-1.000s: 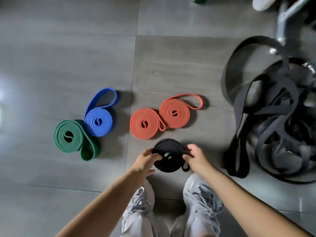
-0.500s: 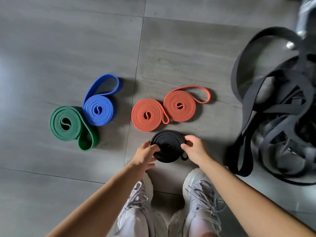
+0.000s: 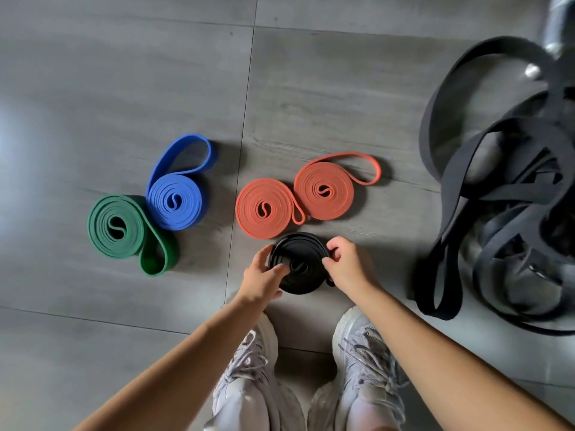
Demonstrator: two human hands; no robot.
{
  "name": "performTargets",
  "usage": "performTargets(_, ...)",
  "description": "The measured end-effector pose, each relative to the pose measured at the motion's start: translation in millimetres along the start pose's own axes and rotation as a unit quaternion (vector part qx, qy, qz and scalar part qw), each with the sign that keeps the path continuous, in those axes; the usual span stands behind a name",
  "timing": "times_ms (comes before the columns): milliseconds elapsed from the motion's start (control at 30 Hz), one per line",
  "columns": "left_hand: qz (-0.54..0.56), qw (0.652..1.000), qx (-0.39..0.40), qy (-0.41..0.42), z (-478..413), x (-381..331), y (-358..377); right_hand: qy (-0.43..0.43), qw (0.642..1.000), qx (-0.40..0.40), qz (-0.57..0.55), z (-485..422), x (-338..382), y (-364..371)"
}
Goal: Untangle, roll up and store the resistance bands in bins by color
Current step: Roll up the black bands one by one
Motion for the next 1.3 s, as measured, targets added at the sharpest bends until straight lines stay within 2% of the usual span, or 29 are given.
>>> performTargets(267, 0.116, 0.992, -0.022, -0.037, 0.9, 25.9, -18.1, -0.043, 0.997, 0.057, 0.001, 2.5, 20.9, 29.2)
performTargets(633, 0.124, 0.991, -0.018, -0.051, -2.3, 23.2, -17.5, -0.054, 0.997, 0.063, -0.007, -3.1, 27.0, 27.1)
performTargets(733, 0.108, 0.992, -0.029, -0.052, -4.9, 18.6, -19.4, -0.086, 0.993, 0.027, 0.070, -1.6, 29.5, 15.1)
performTargets(800, 0.118, 0.991, -0.034, -0.055, -5.2, 16.1, -19.9, -0.118, 0.978, 0.016, 0.171, 5.4, 30.9, 12.8)
performTargets(867, 0.136, 0.988, -0.037, -0.066, -3.7, 13.9, -19.6, -0.146, 0.964, 0.014, 0.222, 12.3, 32.5, 15.3)
performTargets(933, 0.156, 0.984, -0.043, -0.078, -3.4, 13.2, -21.0, -0.134, 0.971, 0.029, 0.196, 13.8, 29.5, 20.1)
performTargets(1067, 0.183, 0.975, -0.038, -0.121, 4.0, 21.1, -8.8, -0.044, 0.997, 0.065, 0.019, 12.1, 15.9, 28.2)
performTargets(1167, 0.237, 0.962, -0.040, -0.131, 8.8, 30.3, 4.3, -0.050, 0.997, 0.050, 0.020, 10.2, 14.7, 26.5)
performTargets(1300, 0.342, 0.923, -0.050, -0.168, 10.1, 54.1, 10.7, -0.111, 0.989, 0.074, 0.057, 6.6, 43.0, 34.0)
Point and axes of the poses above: each hand's wrist, its own z-axis away from the middle knuckle, its own y-axis out of the palm, x = y × z, the point moved 10 cm from there along -z, towards the middle knuckle, and after that the axes turned 6 degrees about -z, right-handed, at the moved point
